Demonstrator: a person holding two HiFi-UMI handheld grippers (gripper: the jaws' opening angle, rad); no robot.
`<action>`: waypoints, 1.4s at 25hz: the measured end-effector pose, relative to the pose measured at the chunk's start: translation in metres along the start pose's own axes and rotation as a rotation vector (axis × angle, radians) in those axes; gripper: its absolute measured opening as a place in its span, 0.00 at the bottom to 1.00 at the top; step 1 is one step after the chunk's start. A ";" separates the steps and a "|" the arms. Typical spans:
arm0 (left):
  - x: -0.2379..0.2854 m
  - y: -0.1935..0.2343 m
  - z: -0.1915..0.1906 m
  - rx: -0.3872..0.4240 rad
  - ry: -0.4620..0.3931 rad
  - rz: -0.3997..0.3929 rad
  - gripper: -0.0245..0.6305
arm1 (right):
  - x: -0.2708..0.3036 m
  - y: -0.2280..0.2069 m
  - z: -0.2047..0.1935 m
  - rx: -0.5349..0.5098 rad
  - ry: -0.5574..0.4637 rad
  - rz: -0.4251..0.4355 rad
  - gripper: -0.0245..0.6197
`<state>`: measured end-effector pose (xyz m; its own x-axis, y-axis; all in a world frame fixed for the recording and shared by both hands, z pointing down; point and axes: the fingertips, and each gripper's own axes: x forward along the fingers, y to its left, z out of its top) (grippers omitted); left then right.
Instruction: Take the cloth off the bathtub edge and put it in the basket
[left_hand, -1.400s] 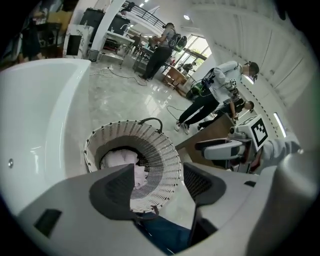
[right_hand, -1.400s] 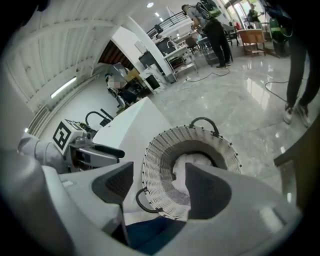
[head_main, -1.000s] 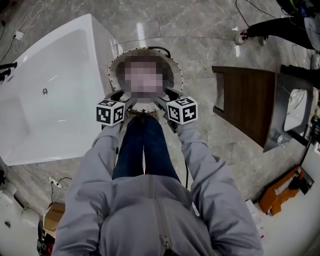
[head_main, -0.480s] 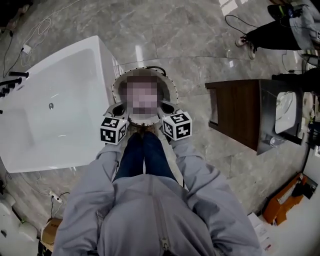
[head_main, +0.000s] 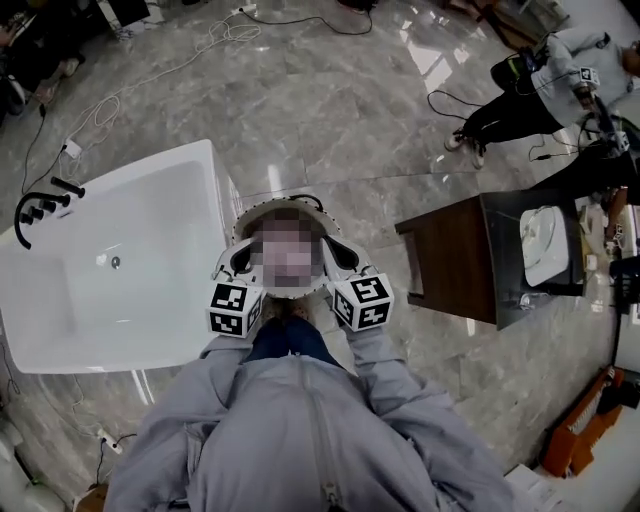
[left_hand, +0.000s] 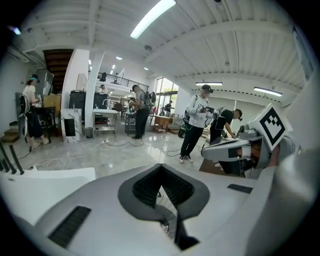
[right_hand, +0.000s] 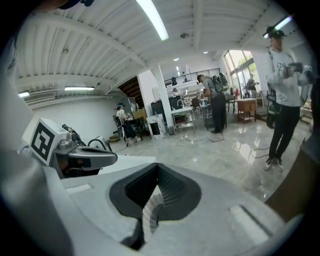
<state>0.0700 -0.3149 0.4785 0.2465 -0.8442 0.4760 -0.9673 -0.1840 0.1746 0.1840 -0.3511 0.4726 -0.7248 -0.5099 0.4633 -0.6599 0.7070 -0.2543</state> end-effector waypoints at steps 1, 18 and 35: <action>-0.006 -0.004 0.011 0.008 -0.024 -0.001 0.05 | -0.009 0.002 0.012 -0.016 -0.027 -0.012 0.05; -0.107 -0.030 0.144 0.105 -0.405 0.089 0.05 | -0.087 0.052 0.126 -0.245 -0.330 -0.100 0.05; -0.121 -0.036 0.156 0.120 -0.444 0.096 0.05 | -0.091 0.065 0.134 -0.265 -0.368 -0.080 0.05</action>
<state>0.0652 -0.2847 0.2802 0.1320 -0.9891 0.0658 -0.9909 -0.1299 0.0342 0.1811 -0.3246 0.2996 -0.7270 -0.6745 0.1282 -0.6783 0.7345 0.0179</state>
